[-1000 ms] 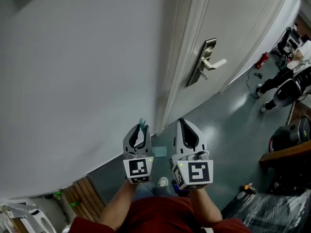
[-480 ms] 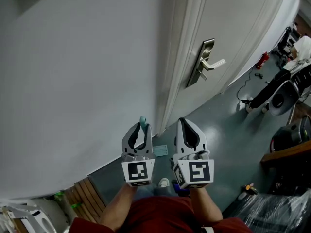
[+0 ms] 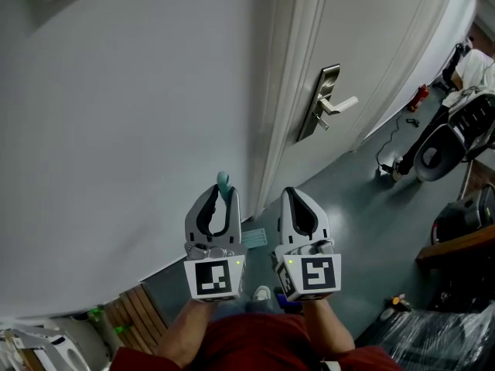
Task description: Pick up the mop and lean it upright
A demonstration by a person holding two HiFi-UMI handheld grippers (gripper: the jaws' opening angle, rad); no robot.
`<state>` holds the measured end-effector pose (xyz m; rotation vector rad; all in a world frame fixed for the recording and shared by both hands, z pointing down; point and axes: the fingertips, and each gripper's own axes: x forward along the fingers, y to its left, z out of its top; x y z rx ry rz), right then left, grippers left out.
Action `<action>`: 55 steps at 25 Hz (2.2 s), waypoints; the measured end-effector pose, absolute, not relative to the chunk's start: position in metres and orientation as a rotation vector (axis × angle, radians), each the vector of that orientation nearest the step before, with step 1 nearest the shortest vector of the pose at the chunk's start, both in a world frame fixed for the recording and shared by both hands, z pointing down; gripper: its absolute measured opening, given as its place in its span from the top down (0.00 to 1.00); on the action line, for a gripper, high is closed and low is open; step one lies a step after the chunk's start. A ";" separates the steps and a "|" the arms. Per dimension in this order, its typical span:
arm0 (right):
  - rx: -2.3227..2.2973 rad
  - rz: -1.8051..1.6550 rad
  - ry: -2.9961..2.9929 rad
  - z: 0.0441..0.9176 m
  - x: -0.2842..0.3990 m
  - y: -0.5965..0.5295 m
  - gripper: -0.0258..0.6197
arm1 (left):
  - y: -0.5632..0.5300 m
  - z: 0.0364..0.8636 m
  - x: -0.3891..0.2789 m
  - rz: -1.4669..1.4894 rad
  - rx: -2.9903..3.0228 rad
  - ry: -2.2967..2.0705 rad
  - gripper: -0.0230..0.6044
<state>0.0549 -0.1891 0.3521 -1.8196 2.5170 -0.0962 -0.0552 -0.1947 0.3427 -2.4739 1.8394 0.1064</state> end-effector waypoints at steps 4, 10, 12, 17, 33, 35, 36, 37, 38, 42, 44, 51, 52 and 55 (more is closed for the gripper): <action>-1.819 -0.096 2.515 0.352 0.055 -0.191 0.93 | -0.195 0.330 -0.057 0.126 -2.470 1.834 0.79; -1.815 -0.094 2.513 0.352 0.057 -0.191 0.93 | -0.188 0.309 -0.056 0.150 -2.467 1.819 0.79; -1.816 -0.094 2.512 0.352 0.058 -0.191 0.93 | -0.187 0.303 -0.056 0.154 -2.465 1.814 0.79; -1.820 -0.098 2.506 0.349 0.057 -0.191 0.93 | -0.186 0.295 -0.058 0.155 -2.457 1.818 0.79; -1.816 -0.091 2.508 0.350 0.059 -0.191 0.93 | -0.185 0.299 -0.055 0.156 -2.462 1.806 0.79; -1.817 -0.090 2.507 0.350 0.059 -0.192 0.93 | -0.185 0.299 -0.054 0.156 -2.459 1.802 0.79; -1.817 -0.090 2.507 0.350 0.059 -0.192 0.93 | -0.185 0.298 -0.054 0.157 -2.457 1.803 0.79; -1.816 -0.088 2.508 0.350 0.059 -0.191 0.93 | -0.184 0.298 -0.054 0.157 -2.454 1.804 0.79; -1.815 -0.086 2.508 0.350 0.060 -0.190 0.93 | -0.183 0.297 -0.054 0.160 -2.452 1.805 0.79; -1.812 -0.078 2.508 0.347 0.059 -0.189 0.93 | -0.182 0.294 -0.055 0.170 -2.451 1.805 0.79; -1.813 -0.077 2.508 0.346 0.060 -0.189 0.93 | -0.181 0.293 -0.054 0.172 -2.453 1.804 0.79; -1.813 -0.074 2.509 0.346 0.059 -0.191 0.93 | -0.181 0.292 -0.053 0.165 -2.452 1.800 0.79; -1.813 -0.074 2.509 0.346 0.059 -0.191 0.93 | -0.181 0.293 -0.053 0.163 -2.453 1.801 0.79; -1.811 -0.076 2.512 0.348 0.059 -0.191 0.93 | -0.181 0.295 -0.054 0.160 -2.453 1.808 0.79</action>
